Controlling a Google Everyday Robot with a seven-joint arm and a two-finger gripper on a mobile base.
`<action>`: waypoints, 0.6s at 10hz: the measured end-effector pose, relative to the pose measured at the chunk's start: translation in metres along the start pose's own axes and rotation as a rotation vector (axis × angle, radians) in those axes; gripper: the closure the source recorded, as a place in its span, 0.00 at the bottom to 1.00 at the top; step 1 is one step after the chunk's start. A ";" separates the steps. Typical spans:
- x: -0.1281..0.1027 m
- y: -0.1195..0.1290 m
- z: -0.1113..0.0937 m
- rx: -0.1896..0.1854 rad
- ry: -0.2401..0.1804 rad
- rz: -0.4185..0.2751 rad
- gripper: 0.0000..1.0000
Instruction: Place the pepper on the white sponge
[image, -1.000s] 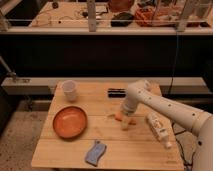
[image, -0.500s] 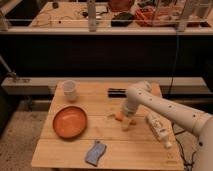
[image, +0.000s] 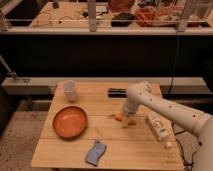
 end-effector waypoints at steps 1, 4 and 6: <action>0.000 0.002 -0.001 0.002 0.001 0.001 0.38; -0.005 0.007 -0.004 0.008 -0.001 -0.002 0.69; -0.003 0.007 -0.003 0.006 -0.002 0.001 0.85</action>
